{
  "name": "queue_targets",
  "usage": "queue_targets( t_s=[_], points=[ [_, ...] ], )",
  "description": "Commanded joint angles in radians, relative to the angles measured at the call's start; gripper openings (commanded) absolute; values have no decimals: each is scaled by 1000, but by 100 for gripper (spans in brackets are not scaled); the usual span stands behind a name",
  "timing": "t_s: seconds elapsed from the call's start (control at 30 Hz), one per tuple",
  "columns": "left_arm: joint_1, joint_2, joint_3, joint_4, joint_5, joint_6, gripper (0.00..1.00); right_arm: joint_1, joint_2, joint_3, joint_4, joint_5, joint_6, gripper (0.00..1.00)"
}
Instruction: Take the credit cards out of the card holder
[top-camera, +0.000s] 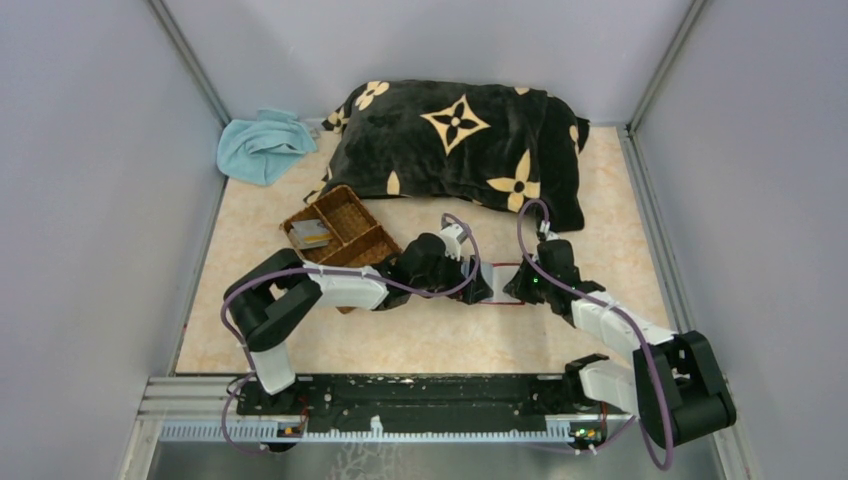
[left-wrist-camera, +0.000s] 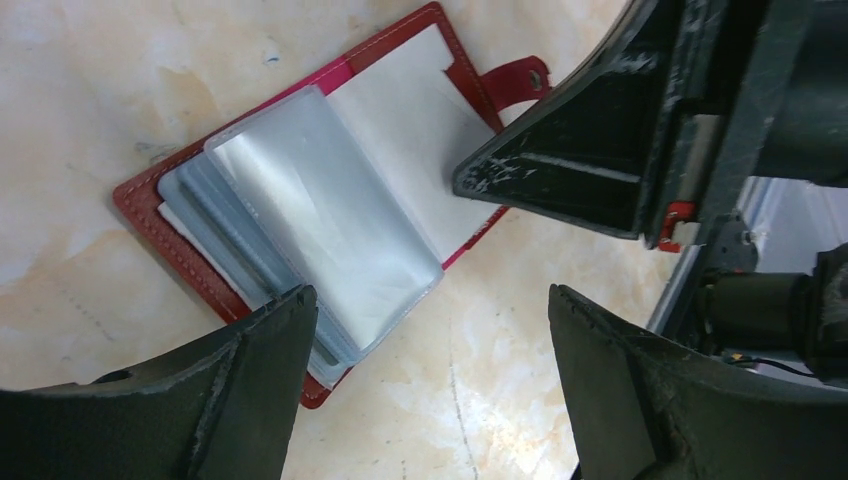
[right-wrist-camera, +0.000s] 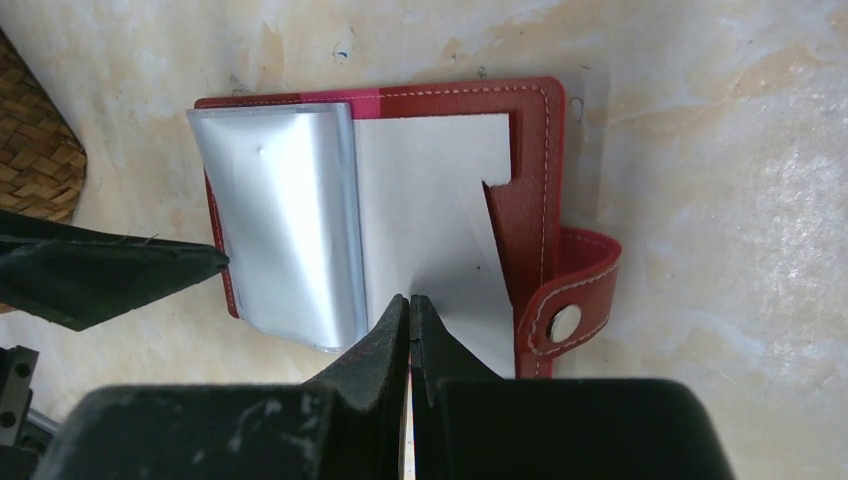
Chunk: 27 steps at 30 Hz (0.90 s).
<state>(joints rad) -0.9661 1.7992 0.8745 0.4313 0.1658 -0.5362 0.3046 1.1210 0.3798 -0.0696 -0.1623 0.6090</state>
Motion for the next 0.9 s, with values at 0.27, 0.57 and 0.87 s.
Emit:
queue_targets(
  t_s=[0.27,0.57,0.87],
  points=[
    [2,63,21,152,99,-71,91,1,-28,-24,28,-12,-9,0],
    [16,-47,-42,76,7,-34,91,0,-15,-22,36,-12,-14,0],
    [22,-1,-17,2,-19,-38,92,1,-5,-13,44,-19,-15,0]
  ],
)
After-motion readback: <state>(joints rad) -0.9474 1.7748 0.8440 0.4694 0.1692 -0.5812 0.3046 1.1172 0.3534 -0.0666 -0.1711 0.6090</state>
